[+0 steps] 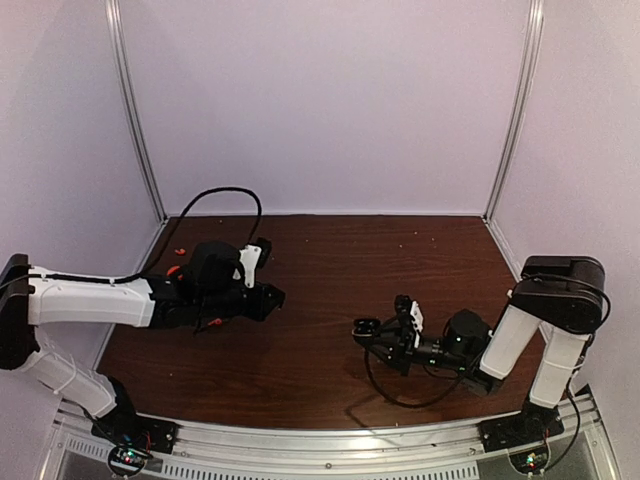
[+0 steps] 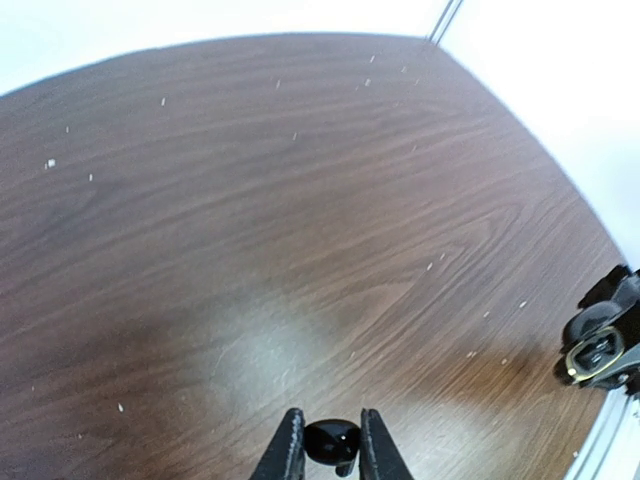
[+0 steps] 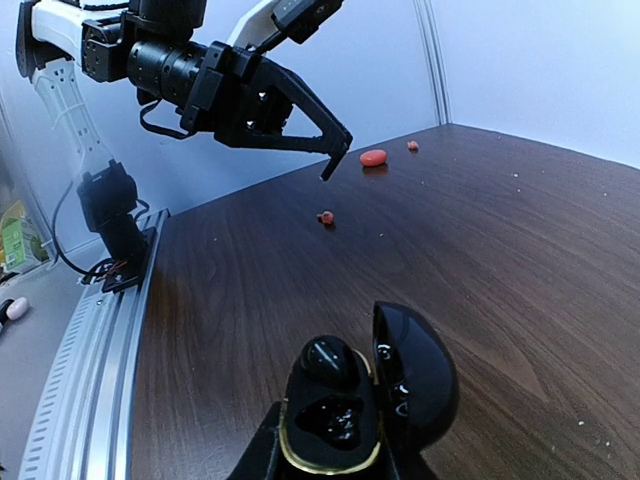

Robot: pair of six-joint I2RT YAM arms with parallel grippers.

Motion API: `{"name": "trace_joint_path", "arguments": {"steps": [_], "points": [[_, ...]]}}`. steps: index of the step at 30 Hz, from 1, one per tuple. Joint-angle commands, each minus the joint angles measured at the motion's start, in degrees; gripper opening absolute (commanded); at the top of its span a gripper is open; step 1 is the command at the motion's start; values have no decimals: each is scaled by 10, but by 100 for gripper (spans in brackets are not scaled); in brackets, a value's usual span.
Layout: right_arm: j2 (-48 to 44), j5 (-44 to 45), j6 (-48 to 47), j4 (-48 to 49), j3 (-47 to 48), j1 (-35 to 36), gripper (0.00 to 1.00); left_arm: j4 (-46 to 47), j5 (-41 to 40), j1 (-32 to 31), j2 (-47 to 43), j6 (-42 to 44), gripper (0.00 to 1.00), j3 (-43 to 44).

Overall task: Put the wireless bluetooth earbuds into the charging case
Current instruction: Adjust the right earbud at the corner of the board.

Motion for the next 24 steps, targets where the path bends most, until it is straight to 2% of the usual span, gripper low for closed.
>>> {"name": "trace_joint_path", "arguments": {"steps": [1, 11, 24], "points": [[-19, 32, -54, 118, 12, 18, 0, 111, 8, -2, -36, 13, 14, -24], [42, 89, -88, 172, 48, 42, 0, 241, 25, -32, -57, 36, 15, -48], [47, 163, -118, 135, 103, 71, 0, 344, 65, -96, 9, 41, 15, -24]]}}
